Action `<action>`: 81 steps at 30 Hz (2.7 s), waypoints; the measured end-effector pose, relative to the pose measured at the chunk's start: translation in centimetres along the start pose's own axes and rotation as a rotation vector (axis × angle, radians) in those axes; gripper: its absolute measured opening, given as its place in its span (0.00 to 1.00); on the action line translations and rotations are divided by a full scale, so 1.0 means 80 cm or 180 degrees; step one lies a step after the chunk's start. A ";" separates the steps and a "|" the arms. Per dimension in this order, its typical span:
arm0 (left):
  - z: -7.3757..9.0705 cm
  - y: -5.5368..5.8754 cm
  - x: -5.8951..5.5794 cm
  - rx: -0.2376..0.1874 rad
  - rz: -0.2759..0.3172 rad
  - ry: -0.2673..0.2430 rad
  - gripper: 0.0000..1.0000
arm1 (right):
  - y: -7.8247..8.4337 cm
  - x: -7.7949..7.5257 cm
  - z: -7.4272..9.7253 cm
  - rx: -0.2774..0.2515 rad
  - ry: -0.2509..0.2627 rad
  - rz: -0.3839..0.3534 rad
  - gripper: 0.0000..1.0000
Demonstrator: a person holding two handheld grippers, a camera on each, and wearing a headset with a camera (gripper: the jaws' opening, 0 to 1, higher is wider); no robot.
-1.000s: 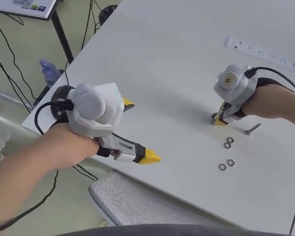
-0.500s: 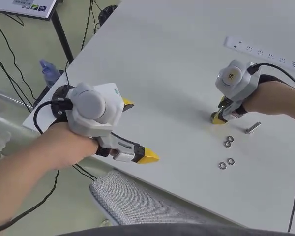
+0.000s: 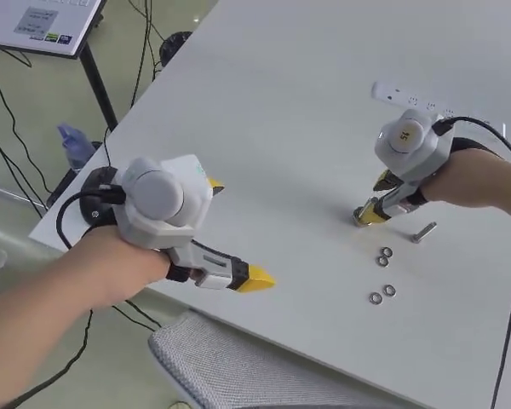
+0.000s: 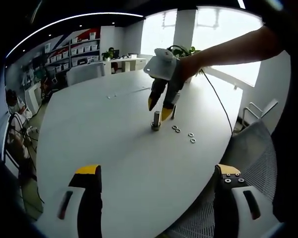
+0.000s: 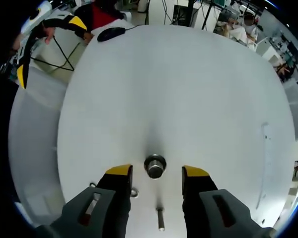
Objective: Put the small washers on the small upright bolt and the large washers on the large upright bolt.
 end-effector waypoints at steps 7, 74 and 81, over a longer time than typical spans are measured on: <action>0.002 -0.009 -0.001 0.0015 -0.0105 0.0075 0.94 | 0.005 0.007 0.025 -0.0111 0.0006 -0.0017 0.40; 0.008 0.010 -0.009 0.0095 -0.0104 0.0167 0.85 | 0.112 0.121 -0.053 0.0124 -0.0027 -0.0213 0.28; 0.007 0.010 -0.008 0.0092 -0.0114 0.0176 0.85 | 0.114 0.122 -0.056 0.0115 0.0009 -0.0187 0.26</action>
Point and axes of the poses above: the centre of the closed fingertips' face, and the gripper's own axes: z roughly backward along the fingers, x roughly to its left, y roughly out of its underside, the point moved 7 cm from there along z, roughly backward along the fingers, and after that the axes turned 6 degrees about x, right-handed, at the moved point
